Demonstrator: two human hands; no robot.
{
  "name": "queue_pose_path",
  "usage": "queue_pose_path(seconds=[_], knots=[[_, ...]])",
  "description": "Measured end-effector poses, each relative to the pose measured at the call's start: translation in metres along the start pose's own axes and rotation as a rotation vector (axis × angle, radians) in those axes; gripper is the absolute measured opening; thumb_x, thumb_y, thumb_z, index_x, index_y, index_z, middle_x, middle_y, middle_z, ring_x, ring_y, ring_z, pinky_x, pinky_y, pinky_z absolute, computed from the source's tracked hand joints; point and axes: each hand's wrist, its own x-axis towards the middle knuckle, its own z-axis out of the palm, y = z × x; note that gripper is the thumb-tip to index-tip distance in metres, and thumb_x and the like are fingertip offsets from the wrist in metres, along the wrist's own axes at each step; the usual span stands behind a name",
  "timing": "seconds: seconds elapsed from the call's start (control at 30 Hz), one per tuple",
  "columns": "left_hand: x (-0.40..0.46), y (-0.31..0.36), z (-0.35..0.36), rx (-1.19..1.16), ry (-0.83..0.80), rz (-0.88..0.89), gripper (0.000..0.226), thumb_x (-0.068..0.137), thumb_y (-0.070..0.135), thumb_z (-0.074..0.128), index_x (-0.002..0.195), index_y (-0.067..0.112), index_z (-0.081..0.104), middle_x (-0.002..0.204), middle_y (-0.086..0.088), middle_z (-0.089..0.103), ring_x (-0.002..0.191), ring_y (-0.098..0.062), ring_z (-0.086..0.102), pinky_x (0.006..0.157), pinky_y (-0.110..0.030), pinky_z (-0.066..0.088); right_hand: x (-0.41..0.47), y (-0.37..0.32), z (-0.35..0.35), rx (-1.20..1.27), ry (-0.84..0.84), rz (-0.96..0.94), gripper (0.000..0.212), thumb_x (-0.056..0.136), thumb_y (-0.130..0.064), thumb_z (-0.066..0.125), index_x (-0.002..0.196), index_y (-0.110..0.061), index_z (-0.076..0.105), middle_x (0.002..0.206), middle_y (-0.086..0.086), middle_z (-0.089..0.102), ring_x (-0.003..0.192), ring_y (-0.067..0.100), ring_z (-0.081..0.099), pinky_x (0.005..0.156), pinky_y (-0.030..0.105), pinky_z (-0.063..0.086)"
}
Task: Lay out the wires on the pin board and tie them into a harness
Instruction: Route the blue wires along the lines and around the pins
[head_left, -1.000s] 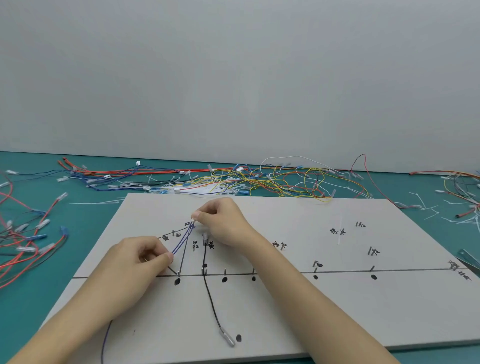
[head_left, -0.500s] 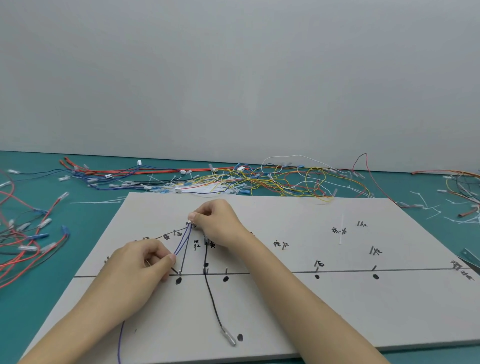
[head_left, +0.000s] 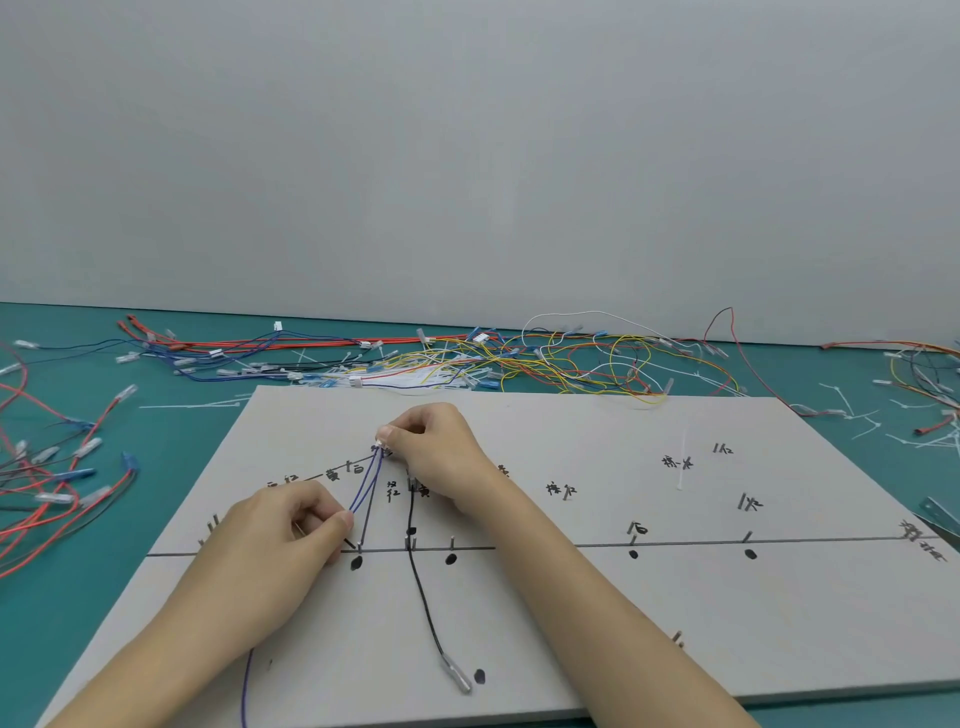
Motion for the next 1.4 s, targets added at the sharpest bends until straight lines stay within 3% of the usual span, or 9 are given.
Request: queue_pose_path(seconds=[0.17,0.27,0.63,0.87,1.03,1.17,1.27,1.4], knots=[[0.0002,-0.0009,0.002,0.007,0.012,0.015,0.022,0.088,0.024,0.064,0.066,0.026,0.065,0.061,0.012,0.067,0.055,-0.006,0.056,0.062,-0.032,0.047,-0.0008,-0.0009,-0.0017,0.082,0.014,0.009,0.014,0.092,-0.024,0.062,0.09,-0.015,0.071,0.073,-0.007,0.061,0.065,0.016,0.05,0.077,0.038,0.046],[0.0003,-0.0004,0.0018,0.019,0.018,0.013,0.022,0.088,0.026,0.064,0.066,0.027,0.065,0.061,0.013,0.067,0.056,-0.007,0.057,0.065,-0.034,0.049,0.0,-0.001,-0.0019,0.04,0.01,0.003,0.016,0.093,-0.024,0.062,0.09,-0.012,0.072,0.079,-0.003,0.063,0.075,0.02,0.054,0.085,0.044,0.05],[-0.0005,0.0007,0.0016,0.027,0.02,0.014,0.022,0.088,0.027,0.064,0.066,0.03,0.065,0.062,0.014,0.067,0.057,-0.004,0.057,0.066,-0.034,0.049,0.0034,-0.0023,0.0005,-0.059,0.028,0.021,0.018,0.092,-0.025,0.061,0.09,-0.011,0.072,0.092,0.007,0.068,0.086,0.029,0.059,0.094,0.043,0.049],[0.0,-0.0002,0.0018,0.008,0.026,0.022,0.023,0.089,0.025,0.064,0.066,0.029,0.065,0.061,0.013,0.067,0.055,-0.002,0.055,0.062,-0.031,0.045,0.0037,-0.0033,0.0027,-0.06,0.022,0.036,0.02,0.093,-0.025,0.061,0.074,-0.017,0.064,0.082,0.002,0.061,0.078,0.021,0.05,0.094,0.043,0.046],[0.0001,0.0013,0.0022,0.032,0.026,0.018,0.021,0.088,0.027,0.064,0.067,0.029,0.065,0.062,0.015,0.067,0.06,-0.009,0.06,0.068,-0.036,0.051,0.0027,-0.004,0.0011,-0.105,0.032,0.034,0.021,0.092,-0.025,0.062,0.088,-0.006,0.072,0.082,0.002,0.062,0.086,0.024,0.056,0.099,0.046,0.044],[0.0009,-0.0012,0.0007,-0.014,-0.013,0.016,0.022,0.087,0.022,0.067,0.066,0.028,0.067,0.061,0.011,0.069,0.056,-0.005,0.059,0.068,-0.034,0.051,0.0025,-0.0065,-0.0001,-0.106,0.038,0.04,0.02,0.089,-0.027,0.067,0.085,-0.008,0.073,0.081,0.003,0.066,0.093,0.028,0.063,0.094,0.043,0.048],[0.0016,-0.0019,-0.0046,-0.102,-0.053,0.0,0.022,0.087,0.019,0.068,0.071,0.035,0.071,0.062,0.004,0.071,0.058,-0.009,0.062,0.071,-0.037,0.052,0.0029,-0.005,-0.0015,-0.052,0.044,0.065,0.015,0.086,-0.023,0.07,0.08,-0.009,0.073,0.069,0.003,0.065,0.071,0.022,0.058,0.081,0.035,0.05],[-0.0018,-0.0007,-0.004,-0.139,-0.068,0.009,0.022,0.086,0.019,0.068,0.074,0.037,0.072,0.061,0.001,0.071,0.053,-0.007,0.061,0.063,-0.03,0.048,0.0034,-0.0032,-0.0042,0.047,0.068,0.072,0.007,0.08,-0.009,0.072,0.08,-0.004,0.076,0.075,0.011,0.071,0.059,0.015,0.055,0.066,0.029,0.051]])
